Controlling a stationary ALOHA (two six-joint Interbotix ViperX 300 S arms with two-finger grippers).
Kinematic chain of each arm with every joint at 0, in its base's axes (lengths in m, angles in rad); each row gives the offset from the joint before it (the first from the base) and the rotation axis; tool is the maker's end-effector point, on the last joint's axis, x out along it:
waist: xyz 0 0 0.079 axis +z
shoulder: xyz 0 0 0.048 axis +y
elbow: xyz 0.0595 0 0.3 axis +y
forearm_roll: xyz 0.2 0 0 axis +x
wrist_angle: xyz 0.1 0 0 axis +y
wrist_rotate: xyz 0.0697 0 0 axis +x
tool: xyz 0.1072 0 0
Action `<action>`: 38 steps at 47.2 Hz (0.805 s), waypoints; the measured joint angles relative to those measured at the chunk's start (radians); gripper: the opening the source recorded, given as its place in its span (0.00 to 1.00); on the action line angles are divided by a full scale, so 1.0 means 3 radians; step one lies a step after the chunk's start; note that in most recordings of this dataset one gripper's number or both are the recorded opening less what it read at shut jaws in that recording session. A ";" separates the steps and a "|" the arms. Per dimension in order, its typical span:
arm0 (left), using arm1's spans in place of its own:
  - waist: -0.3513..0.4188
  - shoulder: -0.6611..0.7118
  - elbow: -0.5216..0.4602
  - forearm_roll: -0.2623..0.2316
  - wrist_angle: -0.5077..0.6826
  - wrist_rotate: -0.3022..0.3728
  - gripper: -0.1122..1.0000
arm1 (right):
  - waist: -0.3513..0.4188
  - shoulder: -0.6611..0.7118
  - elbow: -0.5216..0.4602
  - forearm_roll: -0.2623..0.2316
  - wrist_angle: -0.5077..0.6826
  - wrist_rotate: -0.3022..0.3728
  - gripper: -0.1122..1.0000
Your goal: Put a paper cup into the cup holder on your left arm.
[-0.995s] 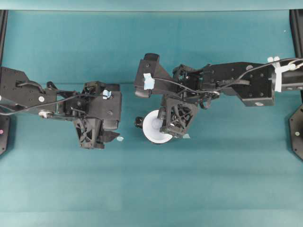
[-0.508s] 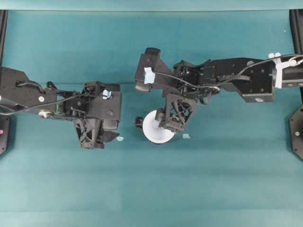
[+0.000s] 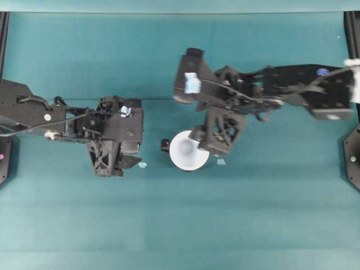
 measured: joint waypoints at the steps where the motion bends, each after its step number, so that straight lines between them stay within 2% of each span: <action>1: -0.0005 0.0005 0.0005 0.0005 0.0000 0.0000 0.94 | 0.0005 -0.0031 0.0026 0.0005 -0.0015 0.0000 0.90; 19: 0.0000 0.0000 0.0005 0.0005 -0.0005 0.0000 0.94 | 0.0041 -0.0491 0.0383 -0.0020 -0.0148 -0.0005 0.90; 32: -0.0005 -0.0066 0.0020 0.0005 -0.0056 0.0000 0.94 | 0.0164 -0.0608 0.0522 -0.0041 -0.0276 -0.0435 0.90; 38: -0.0005 -0.0102 0.0041 0.0005 -0.0061 0.0000 0.94 | 0.0174 -0.0675 0.0562 -0.0041 -0.0353 -0.0501 0.90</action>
